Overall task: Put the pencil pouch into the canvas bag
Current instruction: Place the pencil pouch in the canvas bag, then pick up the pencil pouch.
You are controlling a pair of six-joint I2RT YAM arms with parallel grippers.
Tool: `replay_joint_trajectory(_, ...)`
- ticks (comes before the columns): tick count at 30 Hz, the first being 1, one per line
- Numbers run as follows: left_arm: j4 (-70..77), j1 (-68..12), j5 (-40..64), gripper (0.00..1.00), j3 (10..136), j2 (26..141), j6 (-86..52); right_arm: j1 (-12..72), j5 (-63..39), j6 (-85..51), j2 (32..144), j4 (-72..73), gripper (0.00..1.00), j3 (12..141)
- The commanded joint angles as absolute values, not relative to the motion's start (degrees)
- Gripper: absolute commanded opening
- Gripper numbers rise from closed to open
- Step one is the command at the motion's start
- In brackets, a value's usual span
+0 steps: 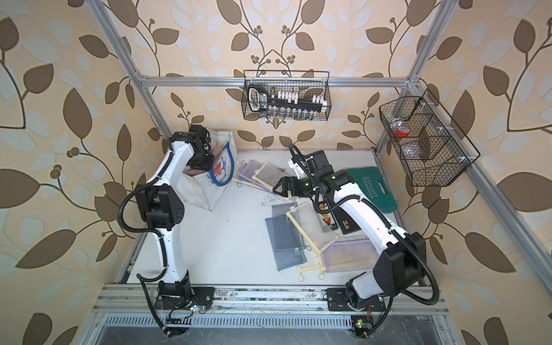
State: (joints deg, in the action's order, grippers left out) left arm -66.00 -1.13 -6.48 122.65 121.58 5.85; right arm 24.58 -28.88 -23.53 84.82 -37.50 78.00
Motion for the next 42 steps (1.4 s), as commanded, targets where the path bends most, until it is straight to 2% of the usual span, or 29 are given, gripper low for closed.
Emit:
replay_joint_trajectory(1, -67.22, -0.97, -2.33, 0.61, 122.40, 113.18, 3.87, 24.34, -28.20, -23.42, 83.32, -37.17, 0.97, 77.56)
replay_joint_trajectory(3, -67.16, -0.99, -1.32, 0.71, 121.20, 110.14, 3.28, 24.35, -28.13, -23.62, 82.93, -36.86, 0.97, 76.84)
replay_joint_trajectory(5, -67.01, -0.97, -1.02, 0.75, 119.45, 106.97, 2.53, 24.31, -27.82, -23.64, 82.63, -36.66, 0.97, 76.34)
replay_joint_trajectory(10, -66.09, -2.41, -0.29, 0.79, 112.26, 97.55, 0.46, 24.14, -27.74, -23.66, 81.78, -35.74, 0.97, 73.56)
replay_joint_trajectory(14, -65.10, -12.68, -8.77, 0.84, 106.48, 89.86, -0.19, 22.64, -27.71, -23.88, 80.19, -34.95, 0.97, 69.56)
replay_joint_trajectory(22, -63.80, -33.38, -10.26, 0.91, 95.71, 80.89, -12.75, 16.04, -31.02, -24.49, 78.05, -35.20, 0.96, 58.79)
replay_joint_trajectory(26, -57.10, -41.92, -4.56, 0.95, 86.80, 80.77, -19.25, 12.16, -33.98, -26.33, 77.70, -32.79, 0.97, 52.22)
replay_joint_trajectory(30, -41.86, -46.90, 6.67, 0.97, 75.73, 80.84, -26.66, 10.10, -35.07, -26.60, 78.34, -31.28, 0.99, 47.19)
replay_joint_trajectory(36, -27.94, -48.52, 12.41, 0.97, 65.02, 85.84, -34.34, 9.84, -36.19, -28.39, 82.19, -26.54, 0.99, 43.05)
replay_joint_trajectory(42, -20.66, -48.52, 14.73, 0.92, 60.58, 90.89, -40.08, 10.84, -37.31, -28.48, 85.96, -23.45, 0.99, 40.58)
